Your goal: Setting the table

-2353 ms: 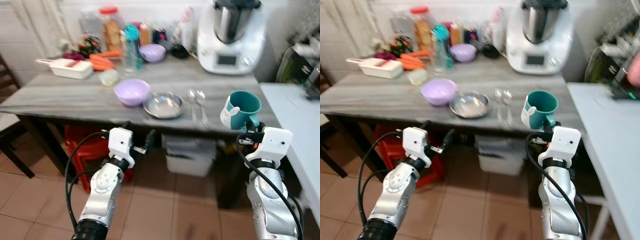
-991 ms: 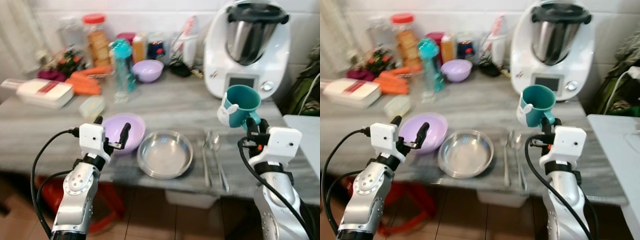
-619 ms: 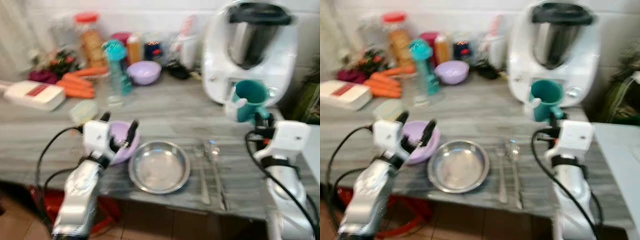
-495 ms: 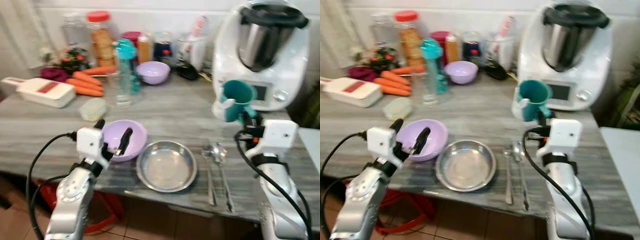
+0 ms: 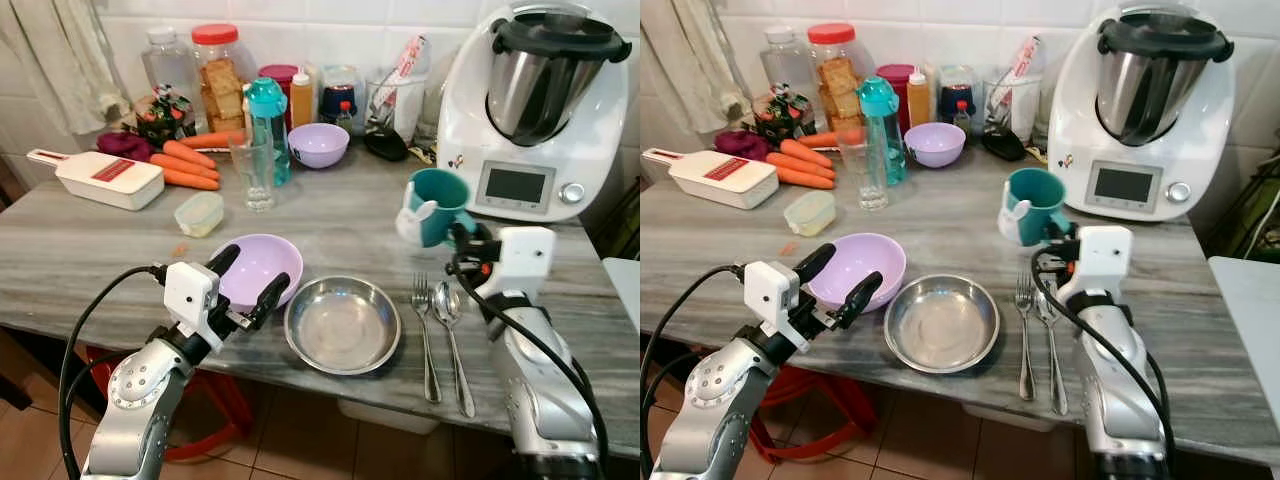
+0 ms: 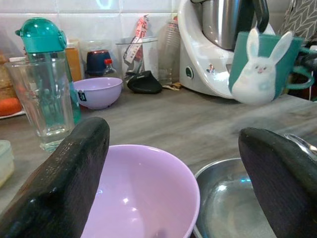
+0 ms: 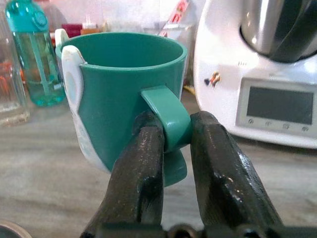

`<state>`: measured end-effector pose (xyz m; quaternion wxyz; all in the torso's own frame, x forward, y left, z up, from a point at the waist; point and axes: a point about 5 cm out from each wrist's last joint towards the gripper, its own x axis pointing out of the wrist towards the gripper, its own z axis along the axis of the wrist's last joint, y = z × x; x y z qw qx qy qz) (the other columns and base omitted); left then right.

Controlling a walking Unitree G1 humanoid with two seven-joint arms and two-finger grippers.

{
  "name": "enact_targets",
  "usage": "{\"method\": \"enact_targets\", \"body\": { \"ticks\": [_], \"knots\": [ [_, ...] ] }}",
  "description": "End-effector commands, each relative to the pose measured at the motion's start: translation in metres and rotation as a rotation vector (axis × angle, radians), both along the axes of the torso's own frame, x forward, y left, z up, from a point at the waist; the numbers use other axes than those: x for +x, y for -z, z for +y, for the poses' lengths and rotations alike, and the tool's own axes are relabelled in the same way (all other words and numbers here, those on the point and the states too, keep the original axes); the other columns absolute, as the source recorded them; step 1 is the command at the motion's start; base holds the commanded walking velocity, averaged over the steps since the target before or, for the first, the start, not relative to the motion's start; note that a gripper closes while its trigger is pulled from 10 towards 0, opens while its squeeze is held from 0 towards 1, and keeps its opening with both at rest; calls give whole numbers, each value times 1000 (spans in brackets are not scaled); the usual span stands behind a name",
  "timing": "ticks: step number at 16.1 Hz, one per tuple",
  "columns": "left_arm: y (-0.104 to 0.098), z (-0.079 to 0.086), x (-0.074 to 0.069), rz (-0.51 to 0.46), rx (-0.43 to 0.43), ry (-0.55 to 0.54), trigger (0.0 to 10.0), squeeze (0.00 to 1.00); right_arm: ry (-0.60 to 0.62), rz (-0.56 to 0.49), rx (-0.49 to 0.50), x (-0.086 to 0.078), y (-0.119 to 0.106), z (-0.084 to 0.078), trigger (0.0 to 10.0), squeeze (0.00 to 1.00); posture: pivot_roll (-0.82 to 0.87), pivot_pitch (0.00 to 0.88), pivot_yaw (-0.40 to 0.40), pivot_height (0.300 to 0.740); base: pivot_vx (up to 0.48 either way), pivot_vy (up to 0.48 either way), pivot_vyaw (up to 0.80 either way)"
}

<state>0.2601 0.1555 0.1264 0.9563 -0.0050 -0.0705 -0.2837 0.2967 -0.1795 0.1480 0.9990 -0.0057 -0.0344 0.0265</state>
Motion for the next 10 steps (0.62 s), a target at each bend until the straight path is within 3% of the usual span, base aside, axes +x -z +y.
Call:
{"method": "enact_targets", "body": {
  "ticks": [1, 10],
  "knots": [
    [-3, 1, 1, -10, 0, 2, 10000, 0, -19, -16, 7, 4, -3, 3, 10000, 0, -64, 0, 6, 740, 0, 0, 0],
    [0, -8, 0, 23, -22, 97, 10000, 0, -174, 83, -28, 35, 27, 28, 10000, 0, -53, 0, 0, 740, 0, 0, 0]
  ]
}}
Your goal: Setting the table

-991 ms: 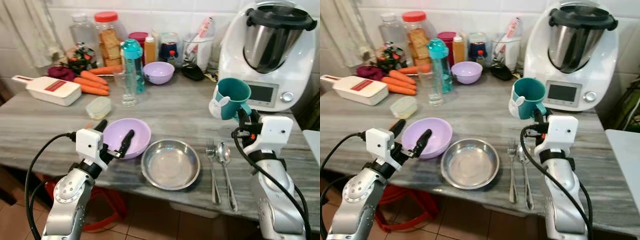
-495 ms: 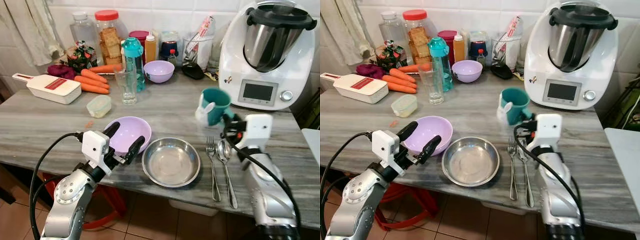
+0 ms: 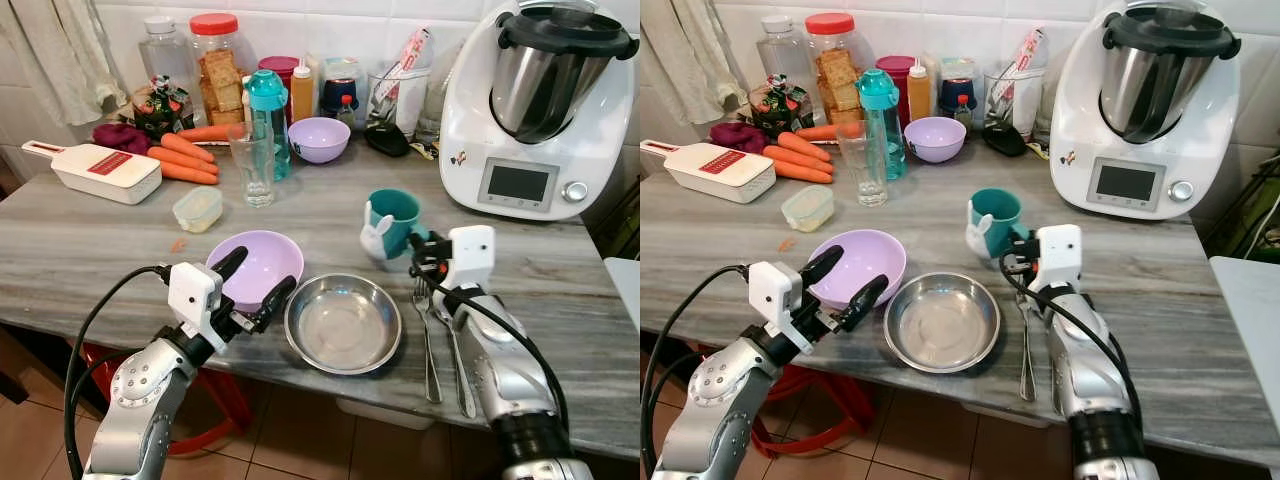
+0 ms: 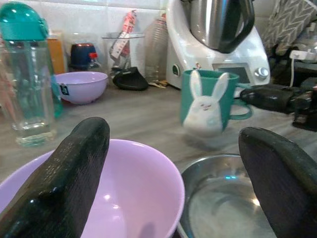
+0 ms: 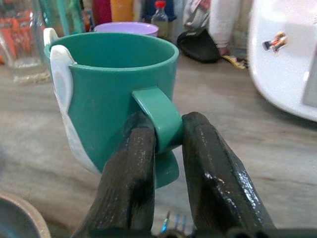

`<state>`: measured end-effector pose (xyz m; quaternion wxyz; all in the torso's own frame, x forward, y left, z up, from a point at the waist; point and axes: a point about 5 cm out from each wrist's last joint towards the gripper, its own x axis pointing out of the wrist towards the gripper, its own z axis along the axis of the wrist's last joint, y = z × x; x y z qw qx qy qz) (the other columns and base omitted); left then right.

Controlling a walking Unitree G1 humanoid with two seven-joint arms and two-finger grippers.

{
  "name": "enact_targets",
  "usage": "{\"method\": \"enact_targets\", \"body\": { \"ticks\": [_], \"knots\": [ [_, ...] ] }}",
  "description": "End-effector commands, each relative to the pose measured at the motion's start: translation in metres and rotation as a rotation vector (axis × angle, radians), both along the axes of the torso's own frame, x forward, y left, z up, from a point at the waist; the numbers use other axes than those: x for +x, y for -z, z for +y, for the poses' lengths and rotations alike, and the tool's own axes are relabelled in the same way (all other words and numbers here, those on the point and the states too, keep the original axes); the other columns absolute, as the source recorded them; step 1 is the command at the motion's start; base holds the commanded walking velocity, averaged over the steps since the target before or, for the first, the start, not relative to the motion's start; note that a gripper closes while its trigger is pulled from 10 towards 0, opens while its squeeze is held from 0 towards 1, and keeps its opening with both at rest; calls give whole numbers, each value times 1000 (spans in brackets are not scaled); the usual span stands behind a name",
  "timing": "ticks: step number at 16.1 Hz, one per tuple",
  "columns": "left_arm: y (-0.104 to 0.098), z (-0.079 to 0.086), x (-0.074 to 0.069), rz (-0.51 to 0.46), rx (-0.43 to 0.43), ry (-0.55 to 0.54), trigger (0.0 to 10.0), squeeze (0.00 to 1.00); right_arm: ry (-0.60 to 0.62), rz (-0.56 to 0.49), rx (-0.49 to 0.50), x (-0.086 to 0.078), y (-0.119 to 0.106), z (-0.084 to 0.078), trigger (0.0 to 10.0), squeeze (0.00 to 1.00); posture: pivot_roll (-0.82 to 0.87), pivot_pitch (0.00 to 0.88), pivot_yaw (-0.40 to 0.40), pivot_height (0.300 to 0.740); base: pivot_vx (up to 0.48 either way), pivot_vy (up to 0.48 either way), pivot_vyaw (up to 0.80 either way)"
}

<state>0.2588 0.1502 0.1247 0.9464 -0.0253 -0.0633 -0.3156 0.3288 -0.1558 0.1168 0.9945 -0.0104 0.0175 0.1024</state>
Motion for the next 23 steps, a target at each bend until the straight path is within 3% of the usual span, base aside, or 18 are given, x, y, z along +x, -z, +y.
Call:
{"method": "enact_targets", "body": {
  "ticks": [1, 8, 15, 16, 17, 23],
  "knots": [
    [-1, -5, -1, 7, 8, 60, 10000, 0, -39, -13, -12, 3, 0, 6, 10000, 0, -53, 0, 0, 740, 0, 0, 0],
    [3, -14, -12, 55, 17, 218, 10000, 0, -104, 6, -33, 3, 14, 8, 10000, 0, -49, 0, 4, 740, 0, 0, 0],
    [8, -14, -14, 72, 44, 248, 10000, 0, -142, -4, -39, 3, 17, 15, 10000, 0, -55, 0, 17, 740, 0, 0, 0],
    [8, -14, -15, 74, 46, 252, 10000, 0, -148, -2, -31, 3, 18, 17, 10000, 714, -57, 0, 19, 740, 0, 0, 0],
    [8, -14, -15, 75, 47, 255, 10000, 0, -150, -3, -27, 2, 18, 17, 10000, 1000, -57, 0, 17, 740, 0, 0, 0],
    [10, -14, -17, 78, 51, 260, 10000, 0, -127, -49, -37, -2, 13, 14, 10000, 1000, -59, 0, 19, 740, 0, 0, 0]
  ]
}}
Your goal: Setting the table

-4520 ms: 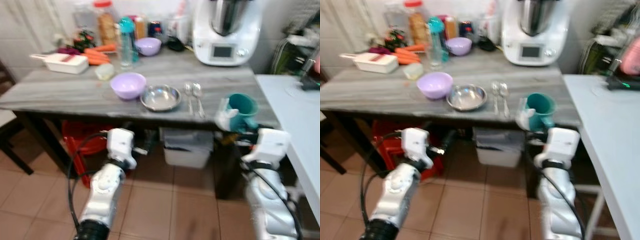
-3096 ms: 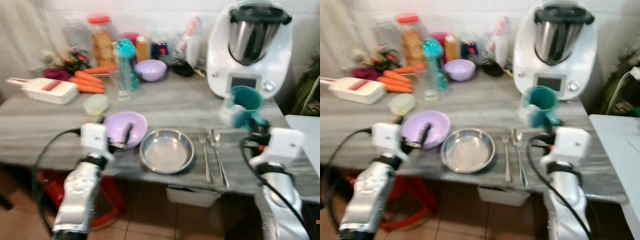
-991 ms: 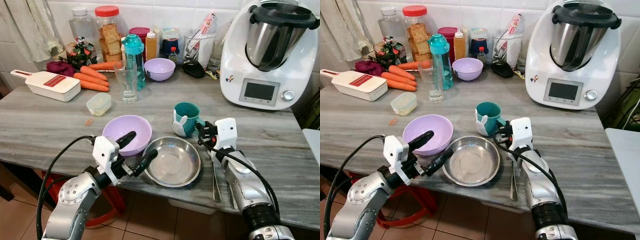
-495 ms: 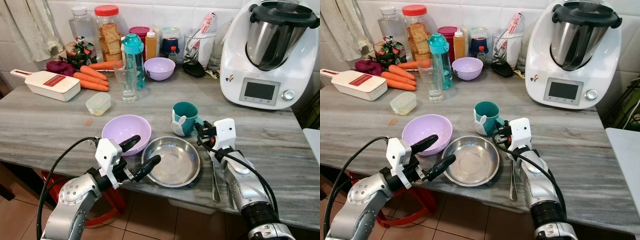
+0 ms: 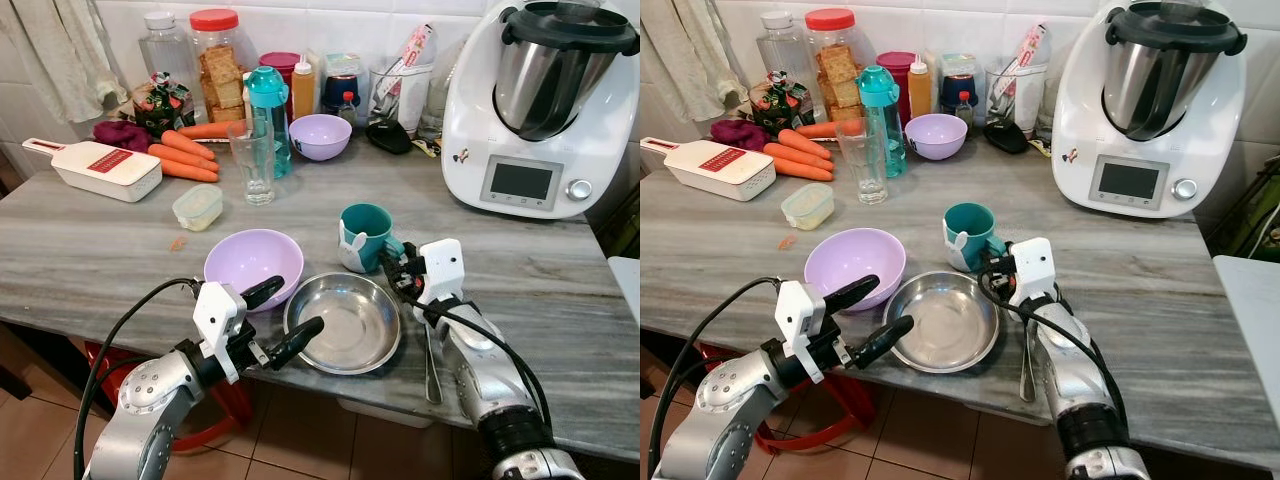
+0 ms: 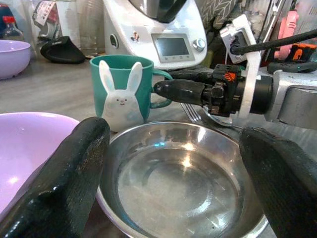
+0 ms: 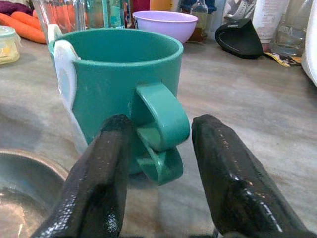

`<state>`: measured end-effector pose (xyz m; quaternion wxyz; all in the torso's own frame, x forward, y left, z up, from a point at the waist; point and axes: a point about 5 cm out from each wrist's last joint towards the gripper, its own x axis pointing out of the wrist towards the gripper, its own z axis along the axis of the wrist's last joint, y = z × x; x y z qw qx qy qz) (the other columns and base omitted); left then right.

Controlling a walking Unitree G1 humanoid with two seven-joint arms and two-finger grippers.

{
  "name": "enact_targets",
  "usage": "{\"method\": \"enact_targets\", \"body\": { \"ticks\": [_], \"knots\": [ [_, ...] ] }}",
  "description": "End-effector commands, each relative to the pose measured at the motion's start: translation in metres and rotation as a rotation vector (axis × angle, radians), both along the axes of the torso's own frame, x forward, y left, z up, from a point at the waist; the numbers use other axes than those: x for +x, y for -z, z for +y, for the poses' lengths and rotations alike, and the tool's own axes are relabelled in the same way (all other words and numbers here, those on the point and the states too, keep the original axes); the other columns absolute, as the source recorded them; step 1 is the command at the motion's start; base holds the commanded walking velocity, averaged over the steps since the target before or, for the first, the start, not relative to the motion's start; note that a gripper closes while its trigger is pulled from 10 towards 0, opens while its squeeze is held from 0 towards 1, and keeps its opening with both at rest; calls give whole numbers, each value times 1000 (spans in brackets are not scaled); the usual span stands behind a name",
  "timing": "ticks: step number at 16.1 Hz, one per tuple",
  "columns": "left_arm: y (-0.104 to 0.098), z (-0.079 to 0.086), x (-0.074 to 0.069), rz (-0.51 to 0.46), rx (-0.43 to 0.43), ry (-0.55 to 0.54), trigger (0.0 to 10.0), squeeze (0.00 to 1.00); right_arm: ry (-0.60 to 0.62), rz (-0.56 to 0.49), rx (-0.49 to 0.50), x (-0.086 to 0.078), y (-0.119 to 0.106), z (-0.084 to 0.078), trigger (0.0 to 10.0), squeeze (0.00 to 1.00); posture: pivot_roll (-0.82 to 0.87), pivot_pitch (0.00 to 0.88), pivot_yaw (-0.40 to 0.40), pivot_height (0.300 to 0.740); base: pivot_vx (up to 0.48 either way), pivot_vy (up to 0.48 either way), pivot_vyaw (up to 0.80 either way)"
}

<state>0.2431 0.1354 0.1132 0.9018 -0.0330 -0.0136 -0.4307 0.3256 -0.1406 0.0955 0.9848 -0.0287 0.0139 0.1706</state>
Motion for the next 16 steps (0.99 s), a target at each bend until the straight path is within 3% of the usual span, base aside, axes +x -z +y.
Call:
{"method": "enact_targets", "body": {
  "ticks": [1, 8, 9, 10, 12, 13, 14, 15, 16],
  "knots": [
    [-1, 0, -1, -11, 19, 14, 10000, 0, 17, -64, 12, 0, -12, -2, 10000, 1000, -59, 0, 19, 740, 0, 0, 0],
    [-4, -1, 1, -23, 16, 0, 10000, 0, 54, -178, 104, -19, -34, 12, 10000, 1000, -65, 0, 18, 740, 0, 0, 0],
    [-5, 0, 3, -39, 9, -35, 10000, 0, 72, -190, 117, -24, -36, 12, 10000, 1000, -66, 0, 19, 740, 0, 0, 0],
    [-12, 5, 10, -111, 14, -157, 10000, 0, 96, -215, 135, -34, -41, 10, 10000, 1000, -67, 0, 23, 740, 0, 0, 0],
    [-18, 12, 18, -137, -18, -284, 10000, 0, 117, -240, 142, -43, -46, 6, 10000, 1000, -67, 0, 23, 740, 0, 0, 0],
    [-20, 16, 22, -141, -40, -350, 10000, 0, 133, -250, 140, -49, -49, 3, 10000, 937, -69, 0, 25, 740, 0, 0, 0],
    [-20, 17, 23, -145, -39, -360, 10000, 0, 141, -249, 139, -51, -49, 1, 10000, 525, -69, 0, 25, 740, 0, 0, 0],
    [-20, 19, 26, -137, -33, -405, 10000, 0, 148, -242, 149, -54, -49, 0, 10000, 0, -69, 0, 25, 740, 0, 0, 0],
    [-17, 25, 30, -123, -22, -489, 10000, 0, 150, -237, 157, -59, -52, 0, 10000, 0, -73, 0, 27, 740, 0, 0, 0]
  ]
}}
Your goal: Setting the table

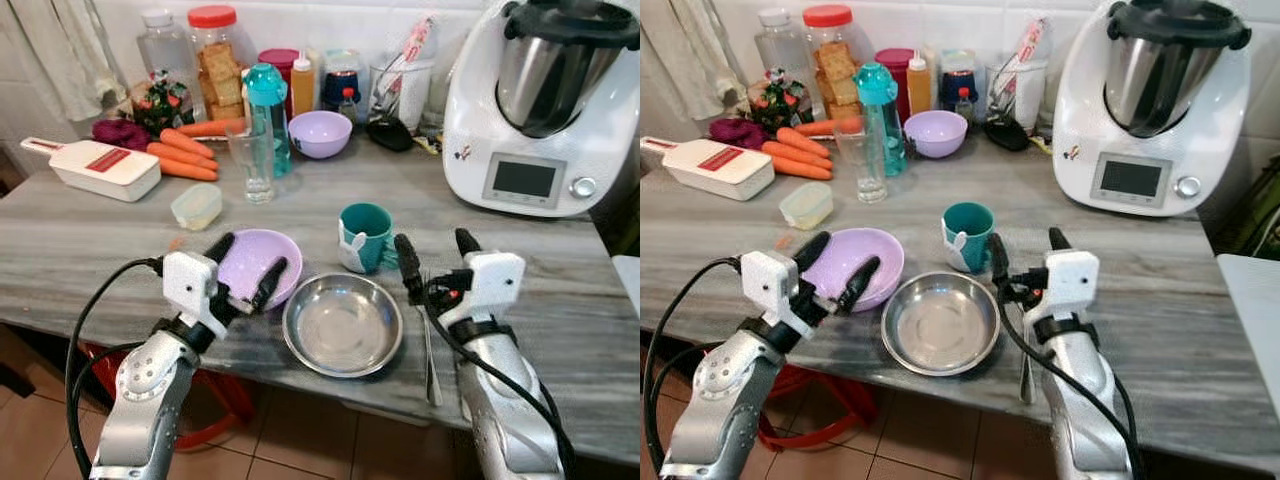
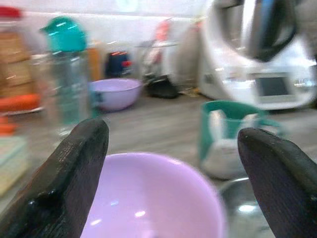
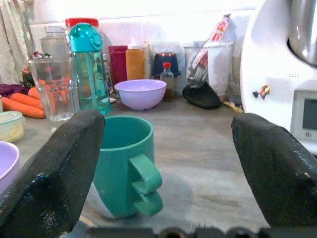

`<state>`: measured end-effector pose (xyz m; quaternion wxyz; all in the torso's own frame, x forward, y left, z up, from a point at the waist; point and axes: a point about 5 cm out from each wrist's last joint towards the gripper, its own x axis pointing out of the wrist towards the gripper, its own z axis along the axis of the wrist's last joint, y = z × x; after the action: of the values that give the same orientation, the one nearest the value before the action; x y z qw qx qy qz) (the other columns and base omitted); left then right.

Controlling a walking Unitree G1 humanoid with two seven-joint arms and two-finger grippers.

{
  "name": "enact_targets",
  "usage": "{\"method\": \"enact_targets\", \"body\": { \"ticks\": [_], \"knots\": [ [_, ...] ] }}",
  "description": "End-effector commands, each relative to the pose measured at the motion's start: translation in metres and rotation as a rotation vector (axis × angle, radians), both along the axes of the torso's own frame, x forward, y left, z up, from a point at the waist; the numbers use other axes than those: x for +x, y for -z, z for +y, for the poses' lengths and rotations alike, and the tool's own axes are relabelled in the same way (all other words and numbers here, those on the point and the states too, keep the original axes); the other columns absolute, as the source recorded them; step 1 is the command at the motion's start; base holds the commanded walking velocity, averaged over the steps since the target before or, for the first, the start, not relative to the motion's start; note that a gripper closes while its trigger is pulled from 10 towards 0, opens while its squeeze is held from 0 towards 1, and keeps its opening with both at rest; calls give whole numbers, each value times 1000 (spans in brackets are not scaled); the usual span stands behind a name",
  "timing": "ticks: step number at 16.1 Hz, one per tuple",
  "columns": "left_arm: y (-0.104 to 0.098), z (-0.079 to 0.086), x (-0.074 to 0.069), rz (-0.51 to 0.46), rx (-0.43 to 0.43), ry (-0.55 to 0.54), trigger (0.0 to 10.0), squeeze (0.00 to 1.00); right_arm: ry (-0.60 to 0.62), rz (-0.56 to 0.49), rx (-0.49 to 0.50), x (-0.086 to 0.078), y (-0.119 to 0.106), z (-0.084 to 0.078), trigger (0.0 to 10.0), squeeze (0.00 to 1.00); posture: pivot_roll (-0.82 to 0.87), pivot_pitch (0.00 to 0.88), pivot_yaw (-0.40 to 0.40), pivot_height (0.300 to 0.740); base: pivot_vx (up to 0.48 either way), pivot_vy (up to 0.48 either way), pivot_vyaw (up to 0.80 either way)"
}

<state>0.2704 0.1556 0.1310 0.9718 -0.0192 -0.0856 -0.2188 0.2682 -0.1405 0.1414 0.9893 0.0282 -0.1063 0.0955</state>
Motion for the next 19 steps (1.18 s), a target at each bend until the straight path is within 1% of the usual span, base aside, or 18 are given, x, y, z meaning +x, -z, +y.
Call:
{"method": "enact_targets", "body": {
  "ticks": [1, 3, 4, 6, 11, 12, 13, 15, 19],
  "knots": [
    [2, 8, 4, 11, 18, -76, 10000, 0, 7, -17, 1, -3, -8, 0, 10000, 0, -74, 0, 25, 740, 0, 0, 0],
    [4, 13, 7, 14, 34, -150, 10000, 0, 6, -16, -20, -6, -10, 0, 10000, 0, -76, 0, 23, 740, 0, 0, 0],
    [5, 15, 10, 18, 40, -194, 10000, 0, -6, -20, -52, -8, -11, 2, 10000, 0, -77, 0, 21, 740, 0, 0, 800],
    [8, 14, 14, 43, 35, -241, 10000, 0, -13, -17, -52, -8, -11, 4, 10000, 0, -77, 0, 21, 740, 0, 0, 800],
    [7, 12, 19, 27, 34, -277, 10000, 0, -14, -13, -64, -4, -14, 5, 10000, 0, -75, 0, 14, 740, 0, 0, 800],
    [5, 15, 20, 9, 47, -326, 10000, 0, -31, -10, -57, -4, -14, 7, 10000, 0, -75, 0, 14, 740, 0, 0, 800],
    [2, 18, 21, -16, 55, -349, 10000, 0, -36, -13, -62, -4, -15, 8, 10000, 0, -75, 0, 14, 740, 0, 0, 800],
    [0, 23, 25, -24, 71, -404, 10000, 0, -38, -19, -67, -4, -16, 8, 10000, 0, -79, 0, 15, 740, 0, 0, 800],
    [3, 22, 27, -11, 68, -418, 10000, 0, -40, -24, -67, -1, -18, 9, 10000, 0, -81, 0, 15, 740, 0, 0, 800]
  ]
}}
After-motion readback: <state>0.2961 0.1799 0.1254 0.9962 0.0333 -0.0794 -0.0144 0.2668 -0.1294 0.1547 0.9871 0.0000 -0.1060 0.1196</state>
